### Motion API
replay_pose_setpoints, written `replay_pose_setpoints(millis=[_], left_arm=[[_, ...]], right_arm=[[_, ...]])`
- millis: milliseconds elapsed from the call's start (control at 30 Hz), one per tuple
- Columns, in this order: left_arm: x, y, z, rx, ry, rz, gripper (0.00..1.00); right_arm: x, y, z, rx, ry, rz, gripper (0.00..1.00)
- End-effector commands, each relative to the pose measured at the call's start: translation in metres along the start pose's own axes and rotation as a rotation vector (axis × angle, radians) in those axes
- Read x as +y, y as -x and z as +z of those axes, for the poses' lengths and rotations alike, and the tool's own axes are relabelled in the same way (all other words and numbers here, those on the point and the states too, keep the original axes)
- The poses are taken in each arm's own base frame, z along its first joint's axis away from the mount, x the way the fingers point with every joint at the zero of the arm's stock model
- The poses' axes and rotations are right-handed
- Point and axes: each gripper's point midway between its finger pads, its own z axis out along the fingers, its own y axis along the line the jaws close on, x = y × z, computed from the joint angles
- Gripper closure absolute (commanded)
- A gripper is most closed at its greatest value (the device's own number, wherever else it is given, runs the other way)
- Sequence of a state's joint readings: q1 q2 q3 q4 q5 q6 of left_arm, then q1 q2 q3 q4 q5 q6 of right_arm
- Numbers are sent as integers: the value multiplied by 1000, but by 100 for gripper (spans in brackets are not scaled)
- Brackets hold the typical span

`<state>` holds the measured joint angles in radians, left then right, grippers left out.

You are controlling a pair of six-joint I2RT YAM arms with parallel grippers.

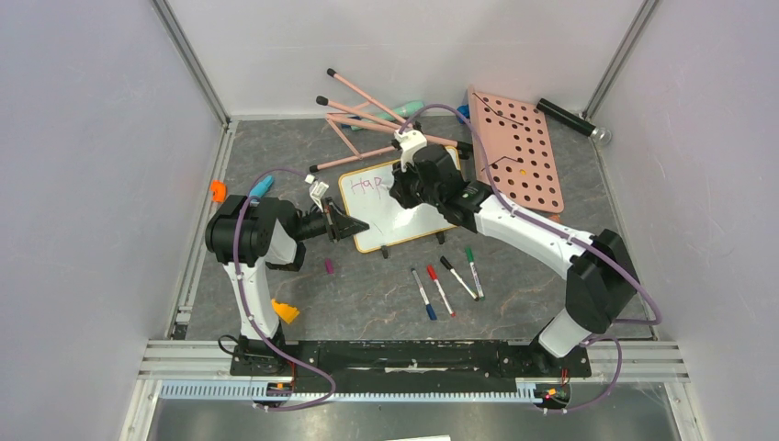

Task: Write a sentence on the whiteboard

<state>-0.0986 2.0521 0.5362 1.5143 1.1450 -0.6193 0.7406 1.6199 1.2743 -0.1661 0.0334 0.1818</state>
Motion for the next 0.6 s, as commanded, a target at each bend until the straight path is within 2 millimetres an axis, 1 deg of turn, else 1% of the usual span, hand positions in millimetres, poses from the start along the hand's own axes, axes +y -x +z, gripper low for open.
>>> replay_pose_setpoints(millis=[0,133,267,433,567], left_arm=[[12,-4,0,-15,26,184,92],[12,-4,0,-15,26,184,92],[12,-4,0,-15,26,181,92],[12,-4,0,-15,25,183,92],[12,-4,0,-14,25,184,92]], right_arm=[[-2,30,-16,-105,3,-3,100],[-7,32,-16,-110,-23,1,100],[-13,32,-11,-101,-46,5,100],[-14,31,-3,-87,-50,10,100],[-16,32,-1,-88,-60,10,100]])
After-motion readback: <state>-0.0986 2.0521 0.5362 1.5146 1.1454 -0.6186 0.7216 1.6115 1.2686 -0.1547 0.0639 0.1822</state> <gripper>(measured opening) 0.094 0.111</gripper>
